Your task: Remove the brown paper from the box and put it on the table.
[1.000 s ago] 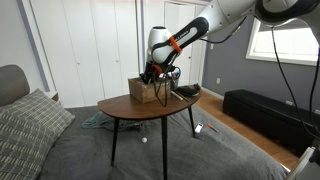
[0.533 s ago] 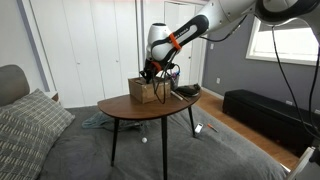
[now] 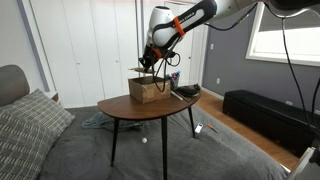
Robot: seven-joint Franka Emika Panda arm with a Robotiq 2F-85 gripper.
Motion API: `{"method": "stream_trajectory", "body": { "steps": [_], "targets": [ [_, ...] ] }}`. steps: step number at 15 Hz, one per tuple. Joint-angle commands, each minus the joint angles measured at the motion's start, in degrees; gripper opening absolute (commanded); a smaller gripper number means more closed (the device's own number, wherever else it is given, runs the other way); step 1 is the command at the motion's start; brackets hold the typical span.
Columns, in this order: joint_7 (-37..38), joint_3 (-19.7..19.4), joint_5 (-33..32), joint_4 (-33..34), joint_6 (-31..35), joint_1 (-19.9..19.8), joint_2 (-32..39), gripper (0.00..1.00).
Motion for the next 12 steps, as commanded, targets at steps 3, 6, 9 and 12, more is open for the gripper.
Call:
{"method": "stream_trajectory", "body": {
  "steps": [3,6,9,12],
  "targets": [
    [-2.15,4.00,1.79,-5.85,-0.89,0.13,-6.83,0.00],
    [-1.62,6.62,2.64,-7.50,-1.89,0.80,-7.98,0.00],
    [-1.51,8.53,1.93,-8.97,-1.22,1.91,-7.57,0.00],
    [-1.71,9.87,1.84,-9.73,-1.40,3.17,-6.61,0.00]
  ]
}}
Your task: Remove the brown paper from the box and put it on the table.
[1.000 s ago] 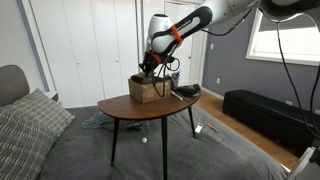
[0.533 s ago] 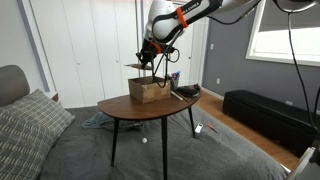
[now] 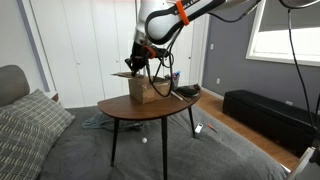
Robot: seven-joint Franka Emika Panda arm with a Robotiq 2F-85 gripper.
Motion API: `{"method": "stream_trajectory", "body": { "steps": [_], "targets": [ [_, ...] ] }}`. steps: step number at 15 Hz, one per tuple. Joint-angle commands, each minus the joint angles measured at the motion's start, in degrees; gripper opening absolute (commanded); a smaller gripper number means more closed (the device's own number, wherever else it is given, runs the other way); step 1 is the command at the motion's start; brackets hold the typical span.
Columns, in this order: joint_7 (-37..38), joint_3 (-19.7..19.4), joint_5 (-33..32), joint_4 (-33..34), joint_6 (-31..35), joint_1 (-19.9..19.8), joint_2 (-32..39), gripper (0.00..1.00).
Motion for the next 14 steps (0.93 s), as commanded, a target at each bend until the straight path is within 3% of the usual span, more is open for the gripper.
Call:
{"method": "stream_trajectory", "body": {
  "steps": [1,8,14],
  "targets": [
    [-2.07,1.81,1.97,-2.37,-0.69,0.81,-0.36,0.00],
    [-15.71,5.53,8.41,-5.70,-0.89,-1.42,1.73,0.00],
    [-33.98,9.67,16.49,-8.79,-4.52,-6.62,1.42,0.00]
  ]
}}
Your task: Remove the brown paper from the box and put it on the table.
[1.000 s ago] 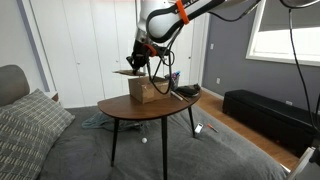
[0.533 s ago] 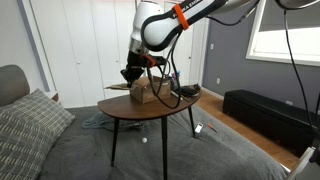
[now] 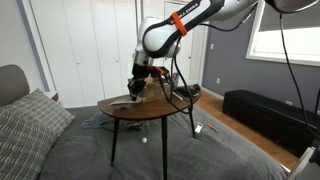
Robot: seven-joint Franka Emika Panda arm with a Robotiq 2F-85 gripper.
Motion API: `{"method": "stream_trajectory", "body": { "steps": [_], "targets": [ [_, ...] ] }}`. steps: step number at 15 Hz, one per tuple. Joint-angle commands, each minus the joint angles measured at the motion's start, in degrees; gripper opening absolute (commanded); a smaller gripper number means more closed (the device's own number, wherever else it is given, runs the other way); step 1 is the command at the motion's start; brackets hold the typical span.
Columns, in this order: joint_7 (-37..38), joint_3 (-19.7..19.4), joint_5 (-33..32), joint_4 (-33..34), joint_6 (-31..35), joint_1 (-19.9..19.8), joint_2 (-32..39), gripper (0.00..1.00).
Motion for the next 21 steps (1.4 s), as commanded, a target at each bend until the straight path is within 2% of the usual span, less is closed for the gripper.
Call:
{"method": "stream_trajectory", "body": {
  "steps": [1,5,12,17,19,21],
  "targets": [
    [-10.02,2.58,4.47,-2.36,-4.18,-3.78,-1.65,0.00],
    [-19.33,2.67,6.22,-4.41,-10.10,-7.34,-3.85,0.00],
    [-35.19,1.65,9.70,-8.35,-14.59,-14.19,-7.51,0.00],
    [-43.93,-0.04,11.51,-9.73,-20.29,-16.71,-9.97,0.00],
    [-45.29,-1.02,11.44,-10.20,-21.19,-16.83,-10.65,0.28],
    [-45.93,-1.89,11.41,-10.50,-21.20,-16.65,-11.50,0.40]
  ]
}}
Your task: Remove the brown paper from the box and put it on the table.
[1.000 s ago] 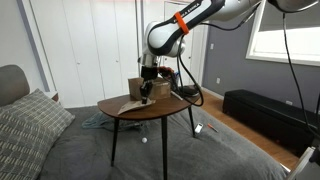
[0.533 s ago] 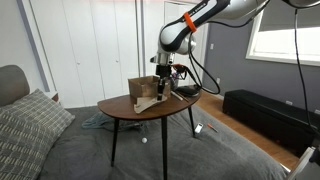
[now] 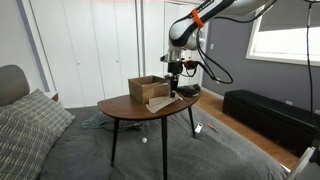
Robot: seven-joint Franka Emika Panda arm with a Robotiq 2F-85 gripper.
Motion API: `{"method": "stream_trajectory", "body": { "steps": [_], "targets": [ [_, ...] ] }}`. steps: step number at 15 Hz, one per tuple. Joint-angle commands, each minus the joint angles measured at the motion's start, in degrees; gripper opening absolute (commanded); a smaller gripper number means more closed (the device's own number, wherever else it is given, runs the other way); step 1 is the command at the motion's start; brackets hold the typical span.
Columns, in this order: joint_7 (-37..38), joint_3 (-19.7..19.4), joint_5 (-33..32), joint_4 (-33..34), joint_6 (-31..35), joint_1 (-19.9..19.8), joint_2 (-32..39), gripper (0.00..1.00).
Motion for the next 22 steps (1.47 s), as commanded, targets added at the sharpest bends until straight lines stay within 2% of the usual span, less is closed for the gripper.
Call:
{"method": "stream_trajectory", "body": {
  "steps": [1,5,8,9,14,20,21,22],
  "targets": [
    [-3.05,-1.38,2.14,-2.41,-0.48,0.13,-3.51,0.47],
    [-4.18,-1.68,5.34,-2.64,-1.09,0.30,-7.32,0.74],
    [0.55,-2.73,7.52,-2.74,-3.20,0.74,-11.93,0.96],
    [3.68,-3.36,8.18,-2.68,-3.93,0.84,-13.75,0.99],
    [18.30,-6.89,4.18,-2.53,-3.54,0.99,-21.17,1.00],
    [37.15,-8.14,-7.09,-2.94,-7.97,0.53,-26.88,1.00],
    [31.77,-8.92,-4.24,-0.95,-6.21,1.49,-24.00,1.00],
    [33.93,-8.91,-5.37,-0.98,-7.10,1.42,-24.57,1.00]
  ]
}}
